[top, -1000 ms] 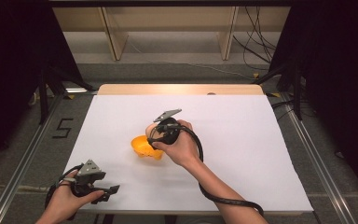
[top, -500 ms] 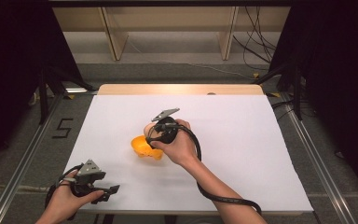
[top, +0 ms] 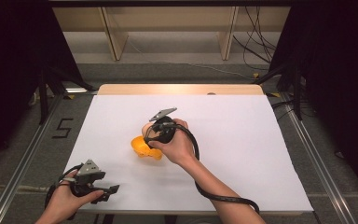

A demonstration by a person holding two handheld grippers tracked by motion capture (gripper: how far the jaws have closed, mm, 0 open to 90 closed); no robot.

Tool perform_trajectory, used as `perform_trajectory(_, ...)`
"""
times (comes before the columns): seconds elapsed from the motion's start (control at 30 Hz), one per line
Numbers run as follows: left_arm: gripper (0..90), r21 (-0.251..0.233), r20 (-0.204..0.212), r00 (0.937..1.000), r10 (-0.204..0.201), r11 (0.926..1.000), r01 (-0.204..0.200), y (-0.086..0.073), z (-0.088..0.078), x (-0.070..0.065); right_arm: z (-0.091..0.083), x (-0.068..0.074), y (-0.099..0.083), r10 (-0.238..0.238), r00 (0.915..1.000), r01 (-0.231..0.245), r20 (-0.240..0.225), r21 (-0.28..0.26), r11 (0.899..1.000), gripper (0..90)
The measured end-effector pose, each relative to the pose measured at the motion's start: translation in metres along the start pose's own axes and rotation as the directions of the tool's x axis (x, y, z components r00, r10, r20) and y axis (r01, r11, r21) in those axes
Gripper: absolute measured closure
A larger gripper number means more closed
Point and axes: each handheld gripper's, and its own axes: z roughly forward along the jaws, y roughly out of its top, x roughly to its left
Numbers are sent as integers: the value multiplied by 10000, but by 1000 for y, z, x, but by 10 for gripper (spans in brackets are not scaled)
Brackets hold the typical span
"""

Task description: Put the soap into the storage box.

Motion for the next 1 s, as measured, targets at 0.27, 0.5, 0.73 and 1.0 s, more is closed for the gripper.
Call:
perform_trajectory(0.27,233,-55,-10,9999,-112,9999,112,0,0,0,4,0,1,-17,10000,17,-10,72,10000,352)
perform_trajectory(0.5,234,-68,-4,9999,-126,9999,126,0,0,0,7,2,1,-32,10000,33,-77,192,9998,352)
perform_trajectory(0.73,233,-65,8,9999,-128,9999,128,0,0,0,12,4,1,-83,9999,84,-89,88,9999,351)
perform_trajectory(1.0,233,-58,18,9999,-121,9999,121,0,0,0,15,3,0,-309,9994,313,-155,288,9991,352)
